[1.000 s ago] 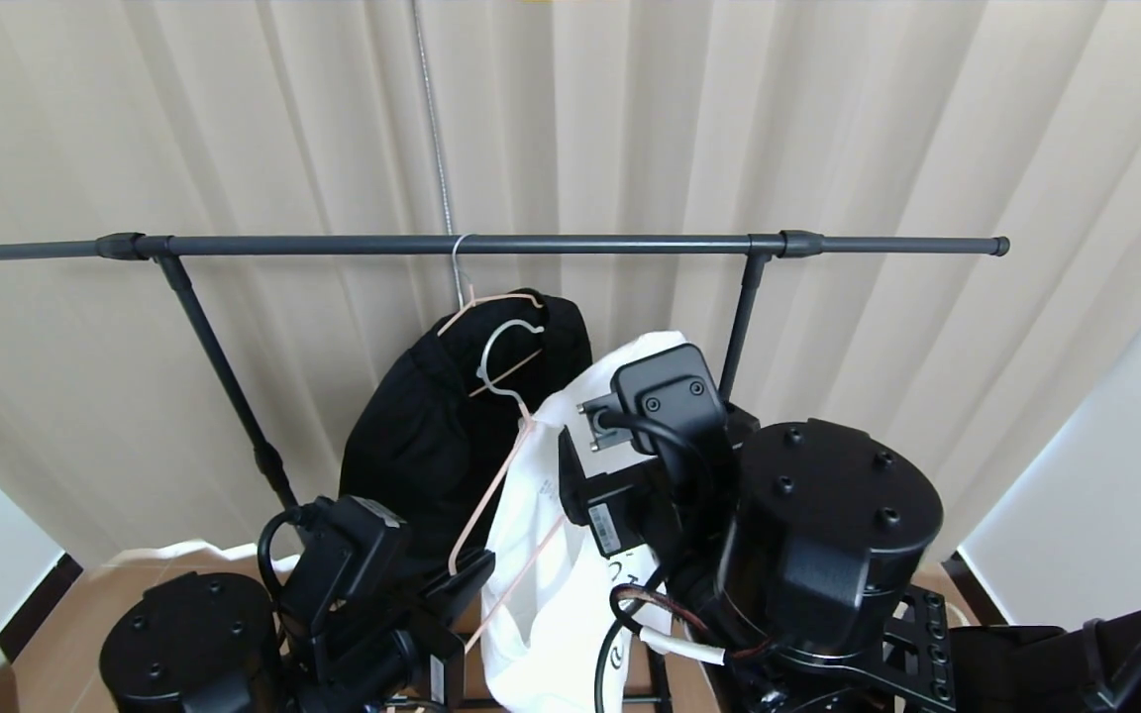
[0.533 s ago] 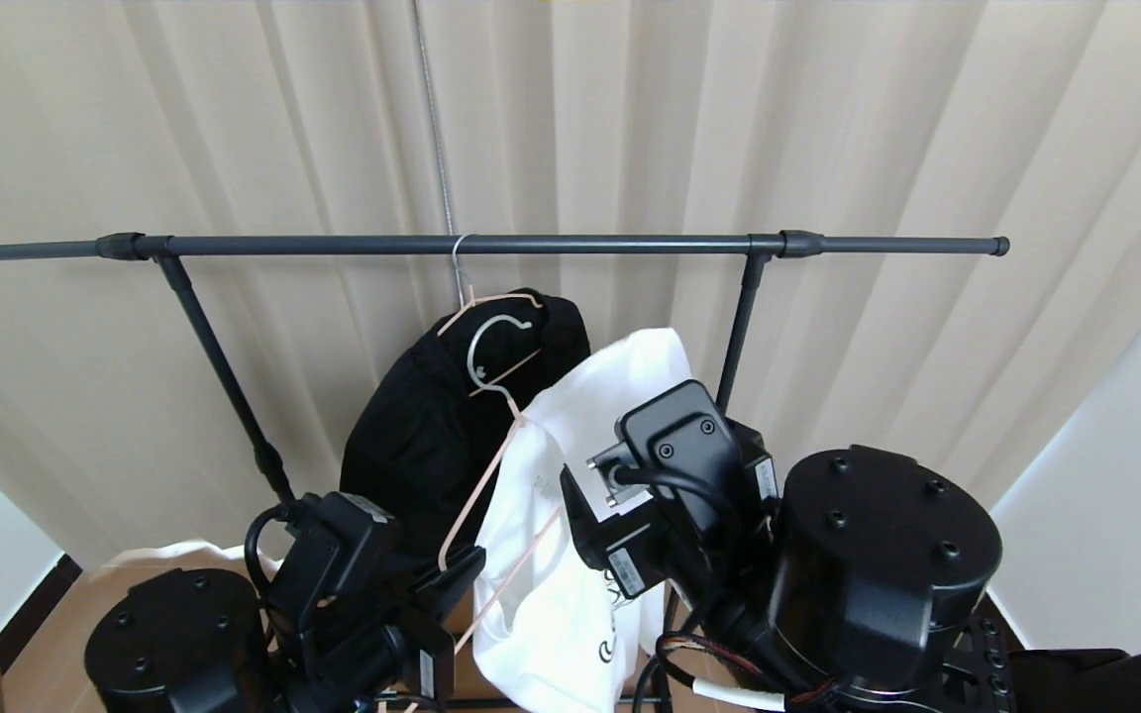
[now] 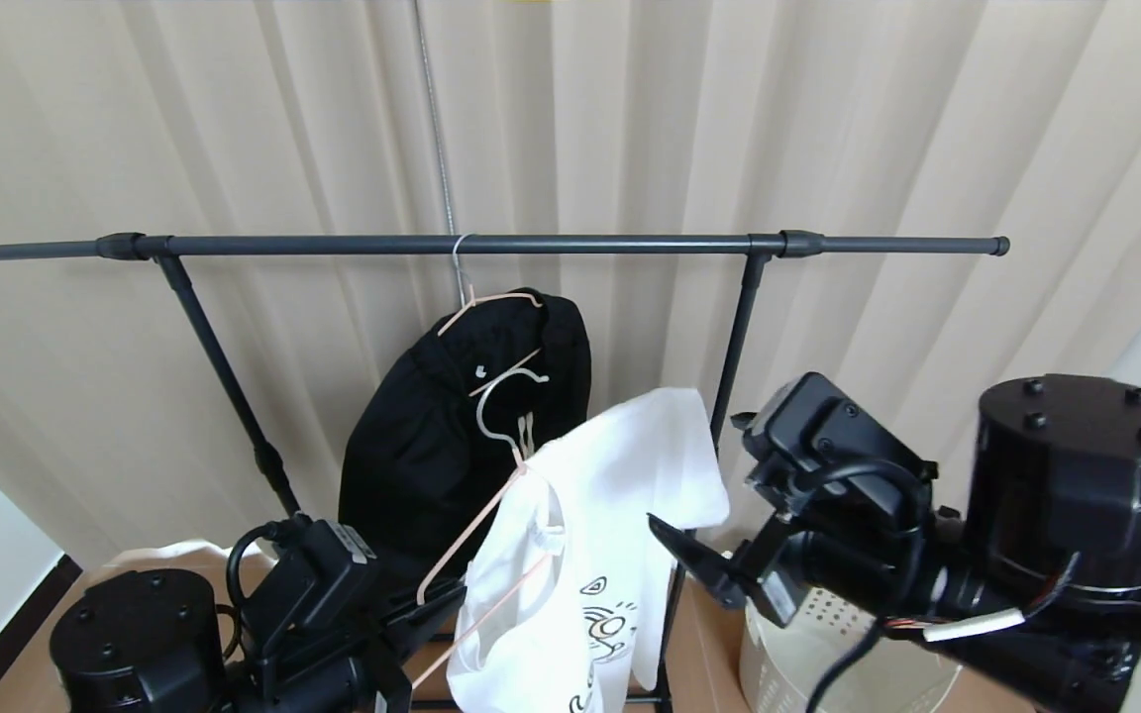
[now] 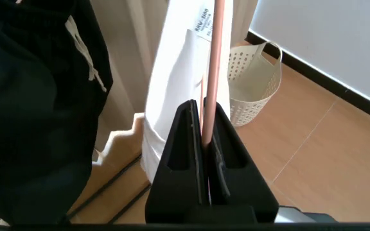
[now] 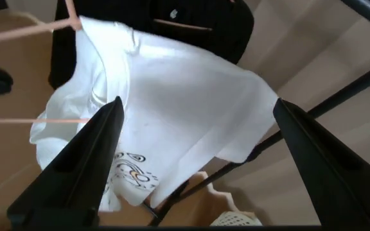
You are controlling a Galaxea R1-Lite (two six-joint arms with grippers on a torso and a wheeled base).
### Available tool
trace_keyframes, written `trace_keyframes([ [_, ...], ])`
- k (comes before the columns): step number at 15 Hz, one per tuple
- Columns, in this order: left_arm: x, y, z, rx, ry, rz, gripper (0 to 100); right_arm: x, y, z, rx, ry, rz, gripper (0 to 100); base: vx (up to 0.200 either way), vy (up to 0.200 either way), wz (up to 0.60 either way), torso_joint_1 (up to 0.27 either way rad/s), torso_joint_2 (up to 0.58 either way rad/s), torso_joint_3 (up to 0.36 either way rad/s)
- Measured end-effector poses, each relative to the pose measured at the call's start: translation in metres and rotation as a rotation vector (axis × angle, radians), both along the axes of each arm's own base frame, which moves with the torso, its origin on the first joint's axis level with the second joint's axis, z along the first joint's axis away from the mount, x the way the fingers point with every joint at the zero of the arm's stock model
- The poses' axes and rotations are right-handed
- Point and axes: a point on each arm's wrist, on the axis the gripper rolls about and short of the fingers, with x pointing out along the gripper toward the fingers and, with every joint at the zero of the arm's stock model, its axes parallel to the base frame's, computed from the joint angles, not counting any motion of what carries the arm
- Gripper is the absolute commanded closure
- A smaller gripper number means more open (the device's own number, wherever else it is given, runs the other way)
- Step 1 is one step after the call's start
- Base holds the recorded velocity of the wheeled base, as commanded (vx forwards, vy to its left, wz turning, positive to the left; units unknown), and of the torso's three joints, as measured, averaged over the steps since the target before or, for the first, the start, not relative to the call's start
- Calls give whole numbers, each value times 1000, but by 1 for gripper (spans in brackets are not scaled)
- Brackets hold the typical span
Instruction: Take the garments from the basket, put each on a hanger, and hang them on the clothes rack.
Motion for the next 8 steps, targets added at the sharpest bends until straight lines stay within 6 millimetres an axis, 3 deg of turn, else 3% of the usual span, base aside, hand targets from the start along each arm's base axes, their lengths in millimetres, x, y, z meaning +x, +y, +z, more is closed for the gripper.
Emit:
trace_keyframes([
  [3, 0, 1, 0, 8, -5, -24, 100, -4, -37, 14, -114, 100, 59, 0, 0, 0, 0, 0, 0, 0],
  [8, -4, -4, 0, 30, -32, -125, 100, -18, -63, 43, -276, 203, 214, 0, 0, 0, 0, 0, 0, 0],
])
